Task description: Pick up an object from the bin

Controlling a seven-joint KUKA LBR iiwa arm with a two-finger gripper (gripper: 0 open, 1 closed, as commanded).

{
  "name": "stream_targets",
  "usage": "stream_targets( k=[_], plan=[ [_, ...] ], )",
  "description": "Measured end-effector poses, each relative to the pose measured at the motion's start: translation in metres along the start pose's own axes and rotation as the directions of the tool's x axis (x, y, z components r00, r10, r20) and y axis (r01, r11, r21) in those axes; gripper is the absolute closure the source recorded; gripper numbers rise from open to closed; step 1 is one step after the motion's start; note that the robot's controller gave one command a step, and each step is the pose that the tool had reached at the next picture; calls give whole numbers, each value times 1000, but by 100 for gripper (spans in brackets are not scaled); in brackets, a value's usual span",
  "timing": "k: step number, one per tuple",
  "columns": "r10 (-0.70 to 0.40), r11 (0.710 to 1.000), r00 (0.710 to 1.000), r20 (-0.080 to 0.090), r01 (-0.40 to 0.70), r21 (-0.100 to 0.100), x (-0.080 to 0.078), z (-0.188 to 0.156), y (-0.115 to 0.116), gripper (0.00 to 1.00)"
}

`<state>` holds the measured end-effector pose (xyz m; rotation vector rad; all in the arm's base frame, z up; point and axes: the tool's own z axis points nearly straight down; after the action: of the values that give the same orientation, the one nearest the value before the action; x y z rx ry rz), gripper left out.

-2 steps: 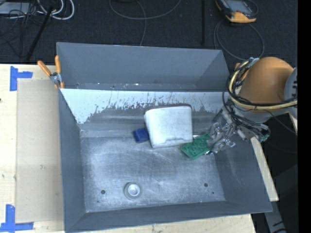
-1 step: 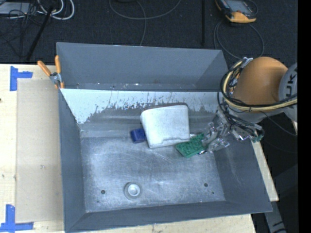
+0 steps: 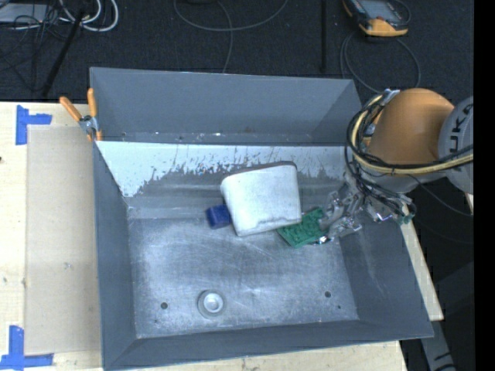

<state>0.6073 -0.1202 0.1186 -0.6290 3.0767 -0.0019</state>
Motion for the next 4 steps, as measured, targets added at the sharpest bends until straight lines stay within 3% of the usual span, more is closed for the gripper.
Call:
stream_targets(
  k=[1, 2, 3, 4],
  plan=[
    [92, 996, 996, -4, -92, -4, 44, -11, 25, 100],
    [151, 989, 989, -2, -151, -3, 46, 7, 6, 100],
    [171, 985, 985, -3, -171, -1, 39, 17, 5, 100],
    [205, 979, 979, 1, -205, -1, 35, -8, 0, 100]
  ],
)
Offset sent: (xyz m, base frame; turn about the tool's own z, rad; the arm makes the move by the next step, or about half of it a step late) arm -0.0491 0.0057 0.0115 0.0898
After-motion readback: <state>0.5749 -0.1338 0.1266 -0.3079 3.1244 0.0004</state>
